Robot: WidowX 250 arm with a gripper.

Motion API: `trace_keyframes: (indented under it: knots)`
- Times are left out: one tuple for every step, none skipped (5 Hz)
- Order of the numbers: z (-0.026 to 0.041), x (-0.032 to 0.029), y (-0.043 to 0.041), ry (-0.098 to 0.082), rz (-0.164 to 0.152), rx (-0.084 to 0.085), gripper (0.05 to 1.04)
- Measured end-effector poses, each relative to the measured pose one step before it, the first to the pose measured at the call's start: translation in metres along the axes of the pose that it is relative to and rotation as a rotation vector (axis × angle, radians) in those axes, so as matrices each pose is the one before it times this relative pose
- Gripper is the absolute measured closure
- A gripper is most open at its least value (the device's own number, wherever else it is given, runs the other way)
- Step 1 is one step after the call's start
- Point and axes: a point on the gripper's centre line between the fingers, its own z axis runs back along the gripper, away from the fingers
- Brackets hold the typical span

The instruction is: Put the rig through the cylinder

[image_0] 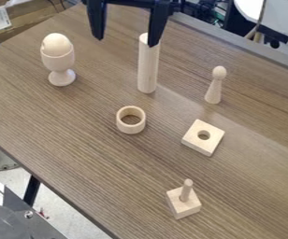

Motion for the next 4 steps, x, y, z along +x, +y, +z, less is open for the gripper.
trace_keyframes:
  knots:
    - [-0.0072,-0.00187,0.00073,0.0264,0.0002,0.0126,0.083]
    - [-0.014,-0.00265,-0.00025,0.0338,-0.0232,-0.0071,0.083]
    - [-0.01158,-0.00205,0.00174,-0.0012,-0.0359,0.0091,0.083]
    - [-0.01513,-0.00635,0.00139,0.0146,-0.0288,0.0011,0.083]
